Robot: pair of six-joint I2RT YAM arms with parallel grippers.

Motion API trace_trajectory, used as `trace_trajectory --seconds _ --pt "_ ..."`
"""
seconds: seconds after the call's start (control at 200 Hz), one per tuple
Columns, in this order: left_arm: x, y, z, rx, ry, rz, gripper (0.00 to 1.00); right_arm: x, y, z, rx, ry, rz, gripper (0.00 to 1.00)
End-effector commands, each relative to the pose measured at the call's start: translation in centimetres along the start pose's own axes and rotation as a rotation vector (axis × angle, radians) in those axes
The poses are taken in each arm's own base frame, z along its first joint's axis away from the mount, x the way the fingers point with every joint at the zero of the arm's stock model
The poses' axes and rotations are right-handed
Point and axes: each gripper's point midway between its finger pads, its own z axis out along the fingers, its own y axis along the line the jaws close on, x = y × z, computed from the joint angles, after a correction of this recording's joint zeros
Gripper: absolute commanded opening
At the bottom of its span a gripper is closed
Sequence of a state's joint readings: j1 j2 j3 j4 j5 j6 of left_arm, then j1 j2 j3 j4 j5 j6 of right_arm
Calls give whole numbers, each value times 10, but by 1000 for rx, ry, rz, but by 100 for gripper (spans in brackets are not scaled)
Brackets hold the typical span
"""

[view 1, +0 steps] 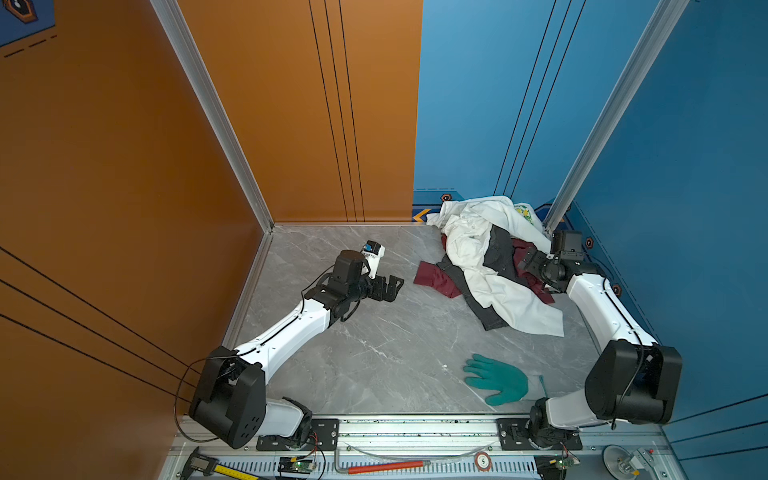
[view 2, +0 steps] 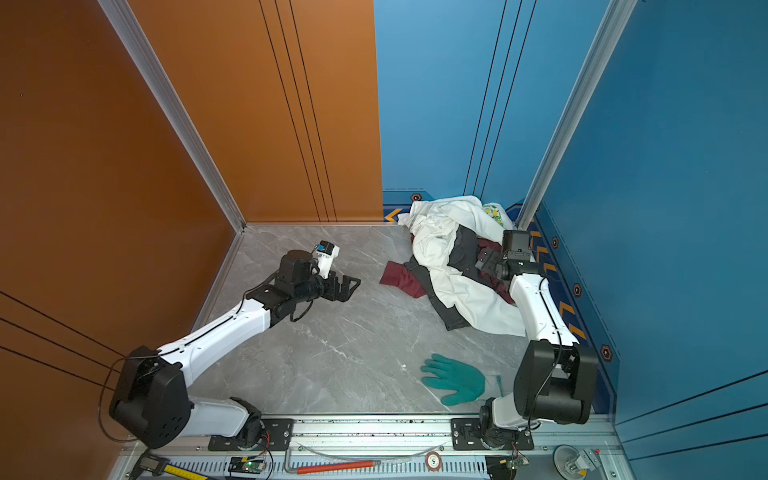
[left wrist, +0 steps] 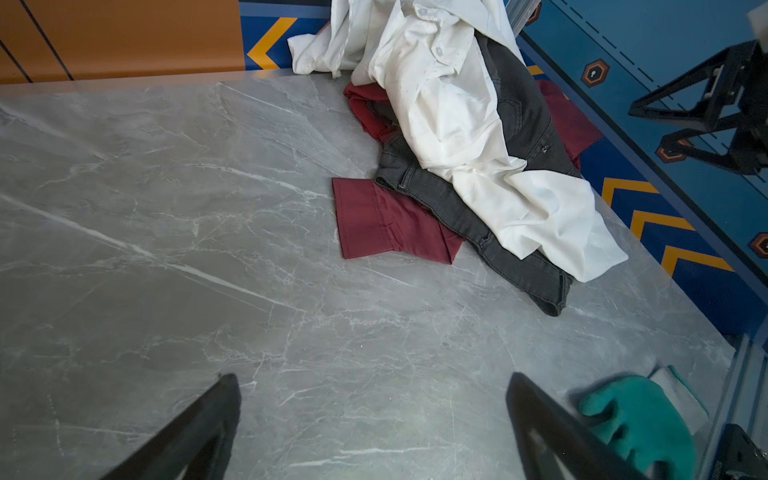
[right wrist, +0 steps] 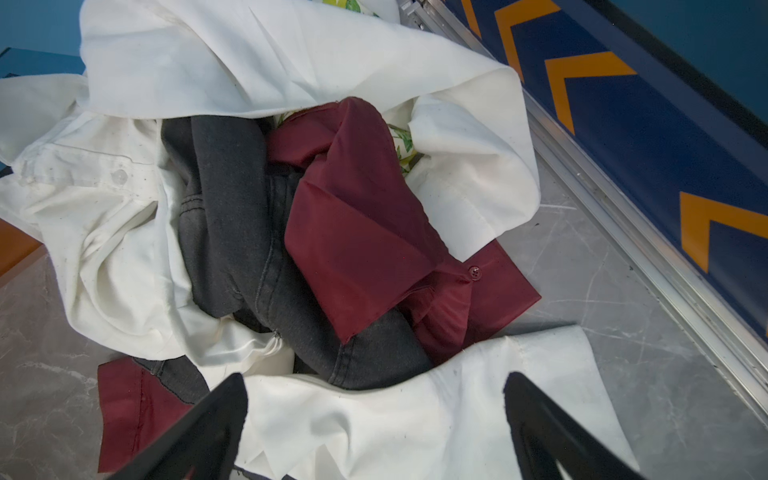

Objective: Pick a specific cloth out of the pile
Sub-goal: 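Reach the right gripper to the maroon shirt while the left arm advances, then grasp the maroon shirt with the right gripper and lift it up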

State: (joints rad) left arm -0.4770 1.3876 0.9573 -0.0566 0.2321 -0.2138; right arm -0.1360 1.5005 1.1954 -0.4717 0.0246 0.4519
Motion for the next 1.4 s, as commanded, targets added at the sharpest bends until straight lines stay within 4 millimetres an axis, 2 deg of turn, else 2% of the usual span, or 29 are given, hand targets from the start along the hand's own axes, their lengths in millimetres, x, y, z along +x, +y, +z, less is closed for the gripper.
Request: trace_trajectory --seconds 0.0,0.255,0.415,0.531,0.656,0.671,0.721,0.776,0.816,0.861,1.076,1.236,1.397 --pt "0 -3 2 -18 11 43 100 -7 4 7 -15 24 27 96" --pt "3 -5 6 -33 23 54 100 -13 -2 38 -2 59 64 92" --pt "5 -5 7 -36 26 54 100 -10 7 58 -37 109 77 87" --pt "5 -4 7 -44 27 59 100 -5 17 70 -62 136 77 79" --pt "5 -3 7 -52 27 63 100 -6 24 79 -64 131 67 65" --pt "5 -2 7 -53 27 63 100 -7 24 80 -64 132 71 62" --pt "6 -3 7 -55 27 68 100 -8 28 82 -87 139 77 40" --pt "6 -1 6 -63 27 71 100 -10 32 83 -107 136 78 22" --pt "5 -2 6 -64 25 72 100 -13 34 81 -111 128 76 9" --pt "5 -1 6 -68 24 73 100 -19 35 77 -110 108 76 0" --pt "5 0 7 -73 25 72 100 -58 38 44 -123 -8 89 0" --pt "7 0 9 -69 32 65 100 -99 37 19 -154 -101 138 0" --pt "9 2 11 -80 39 66 99 -142 46 -9 -195 -195 163 0"
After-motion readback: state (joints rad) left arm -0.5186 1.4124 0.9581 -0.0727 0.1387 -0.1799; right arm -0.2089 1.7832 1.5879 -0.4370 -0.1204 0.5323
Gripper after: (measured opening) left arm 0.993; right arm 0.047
